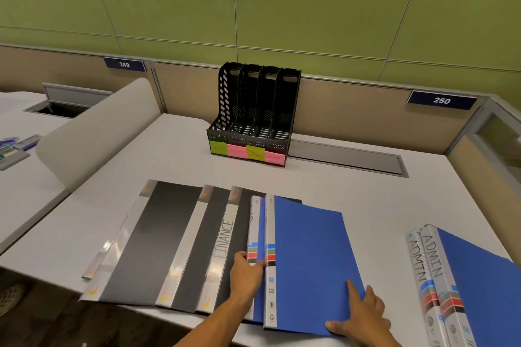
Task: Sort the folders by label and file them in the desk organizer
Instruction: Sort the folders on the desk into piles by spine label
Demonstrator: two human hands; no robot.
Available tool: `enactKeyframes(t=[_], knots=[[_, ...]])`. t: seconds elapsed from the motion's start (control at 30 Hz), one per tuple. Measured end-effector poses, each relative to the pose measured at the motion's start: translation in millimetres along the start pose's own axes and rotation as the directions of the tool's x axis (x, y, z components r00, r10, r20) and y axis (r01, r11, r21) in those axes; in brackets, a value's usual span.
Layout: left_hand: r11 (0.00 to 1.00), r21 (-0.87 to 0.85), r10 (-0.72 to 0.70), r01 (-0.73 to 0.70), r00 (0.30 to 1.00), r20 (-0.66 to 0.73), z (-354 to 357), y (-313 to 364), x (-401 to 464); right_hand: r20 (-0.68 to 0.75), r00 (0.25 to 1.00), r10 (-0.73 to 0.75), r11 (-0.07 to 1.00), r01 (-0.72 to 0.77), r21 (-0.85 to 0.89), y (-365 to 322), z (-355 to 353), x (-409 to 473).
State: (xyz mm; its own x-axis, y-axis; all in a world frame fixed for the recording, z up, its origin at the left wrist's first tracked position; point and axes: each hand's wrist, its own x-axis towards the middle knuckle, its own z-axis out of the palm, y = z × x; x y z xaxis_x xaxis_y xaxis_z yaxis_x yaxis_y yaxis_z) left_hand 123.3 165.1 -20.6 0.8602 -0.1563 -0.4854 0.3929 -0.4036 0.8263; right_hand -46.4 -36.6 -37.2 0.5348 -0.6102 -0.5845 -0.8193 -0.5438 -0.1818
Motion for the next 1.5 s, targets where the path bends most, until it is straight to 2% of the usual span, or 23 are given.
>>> enactKeyframes(t=[0.03,0.1,0.17,0.33,0.4,0.47,0.53,0.6,0.7,0.8,0.87,1.0,1.03,1.1,1.17,1.33,1.5], knots=[[0.990,0.138,0.044,-0.038,0.998,-0.042,1,0,0,-0.004,1.000,0.029,0.999,-0.029,0.017,-2,0,0],[0.899,0.413,0.214,-0.145,0.969,-0.125,4,1,-2,-0.019,0.997,0.075,0.996,-0.074,0.054,-4,-1,0],[0.824,0.504,0.345,-0.260,0.935,-0.082,7,5,-7,-0.041,0.994,0.097,0.993,-0.094,0.076,-5,1,1],[0.681,0.661,0.371,-0.315,0.927,0.060,18,12,-16,-0.046,0.996,0.078,0.994,-0.074,0.082,-5,0,-1],[0.802,0.483,0.323,-0.351,0.936,0.144,29,16,-25,-0.054,0.997,0.055,0.995,-0.050,0.085,-5,0,-3],[0.923,0.247,0.245,-0.296,0.945,0.218,35,24,-33,-0.070,0.997,0.033,0.997,-0.028,0.069,-4,-1,-8],[0.963,0.124,0.202,-0.239,0.946,0.254,34,32,-38,-0.067,0.998,0.000,0.998,0.004,0.056,-1,-3,-14],[0.976,0.004,0.207,-0.217,0.939,0.276,28,39,-39,-0.058,0.997,-0.044,0.993,0.049,0.103,5,-8,-16],[0.958,-0.168,0.275,-0.234,0.916,0.292,6,53,-42,-0.130,0.980,-0.153,0.922,0.189,0.338,12,-20,-18],[0.913,-0.275,0.363,-0.301,0.908,0.209,-30,78,-47,-0.193,0.980,-0.054,0.708,0.174,0.684,2,-28,-21],[0.889,-0.323,0.394,-0.325,0.903,0.174,-56,95,-50,-0.180,0.984,0.011,0.655,0.129,0.744,-11,-30,-18],[0.859,-0.391,0.403,-0.331,0.908,0.115,-101,109,-55,-0.229,0.971,-0.072,0.696,0.214,0.686,-35,-27,-11],[0.854,-0.405,0.398,-0.327,0.912,0.102,-109,108,-56,-0.236,0.967,-0.094,0.755,0.224,0.616,-41,-24,-7],[0.853,-0.418,0.374,-0.313,0.925,0.070,-122,102,-57,-0.185,0.980,-0.078,0.911,0.146,0.385,-55,-17,-2],[0.861,-0.414,0.338,-0.296,0.941,0.030,-133,94,-58,-0.125,0.992,0.007,0.979,0.019,0.202,-72,-8,-4],[0.869,-0.440,0.230,-0.225,0.972,-0.042,-162,68,-51,-0.136,0.988,0.069,0.998,-0.067,0.020,-96,7,-12],[0.869,-0.446,0.172,-0.213,0.976,-0.130,-203,50,-38,-0.098,0.986,0.133,0.991,-0.130,0.039,-95,-3,-7]])
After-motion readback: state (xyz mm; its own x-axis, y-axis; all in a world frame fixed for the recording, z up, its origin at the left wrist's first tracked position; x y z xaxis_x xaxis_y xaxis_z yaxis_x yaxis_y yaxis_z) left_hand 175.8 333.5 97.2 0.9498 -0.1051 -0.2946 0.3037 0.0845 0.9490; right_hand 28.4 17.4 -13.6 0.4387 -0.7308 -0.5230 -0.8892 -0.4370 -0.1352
